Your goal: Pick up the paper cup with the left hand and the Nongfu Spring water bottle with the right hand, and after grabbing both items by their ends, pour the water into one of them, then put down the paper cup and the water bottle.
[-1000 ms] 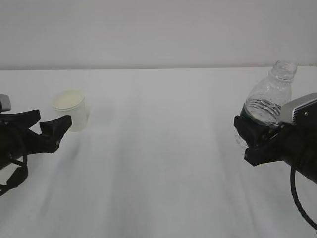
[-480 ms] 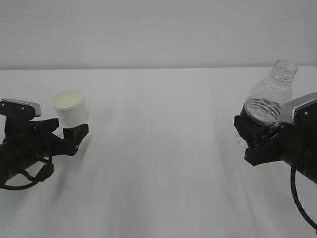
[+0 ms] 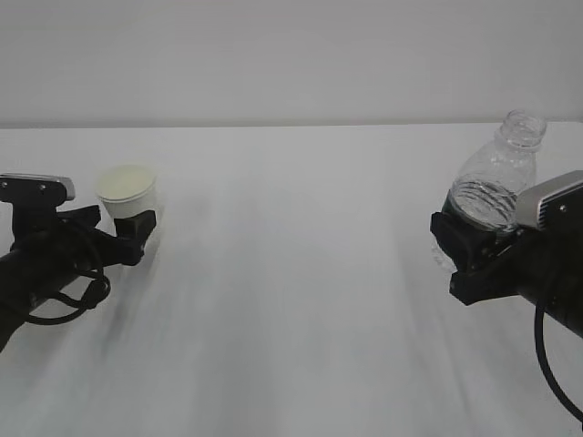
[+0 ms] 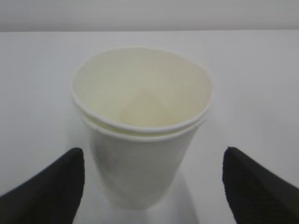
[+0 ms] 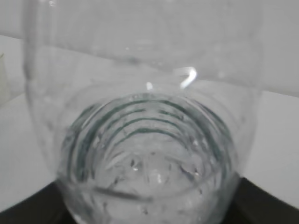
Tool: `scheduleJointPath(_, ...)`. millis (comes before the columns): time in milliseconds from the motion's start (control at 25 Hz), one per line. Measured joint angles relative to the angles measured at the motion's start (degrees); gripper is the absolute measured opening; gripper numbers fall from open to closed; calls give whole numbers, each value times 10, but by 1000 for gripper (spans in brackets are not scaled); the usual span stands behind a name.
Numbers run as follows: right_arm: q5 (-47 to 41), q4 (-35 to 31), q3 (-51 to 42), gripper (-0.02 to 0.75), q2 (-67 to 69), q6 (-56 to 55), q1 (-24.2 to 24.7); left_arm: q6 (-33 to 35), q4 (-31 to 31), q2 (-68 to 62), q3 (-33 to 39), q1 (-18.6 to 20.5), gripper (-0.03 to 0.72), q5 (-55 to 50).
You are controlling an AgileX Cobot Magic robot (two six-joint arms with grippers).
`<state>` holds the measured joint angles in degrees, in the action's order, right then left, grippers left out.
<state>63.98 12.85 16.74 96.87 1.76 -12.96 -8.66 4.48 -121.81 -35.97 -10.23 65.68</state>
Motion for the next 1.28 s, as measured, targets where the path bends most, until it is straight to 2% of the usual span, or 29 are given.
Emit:
scheduleJointPath(920, 0, 0, 0, 430, 0, 0, 0, 0, -22, -93, -116, 0, 686, -1)
scheduleJointPath(1280, 0, 0, 0, 430, 0, 7, 0, 0, -22, -102, -118, 0, 663, -1)
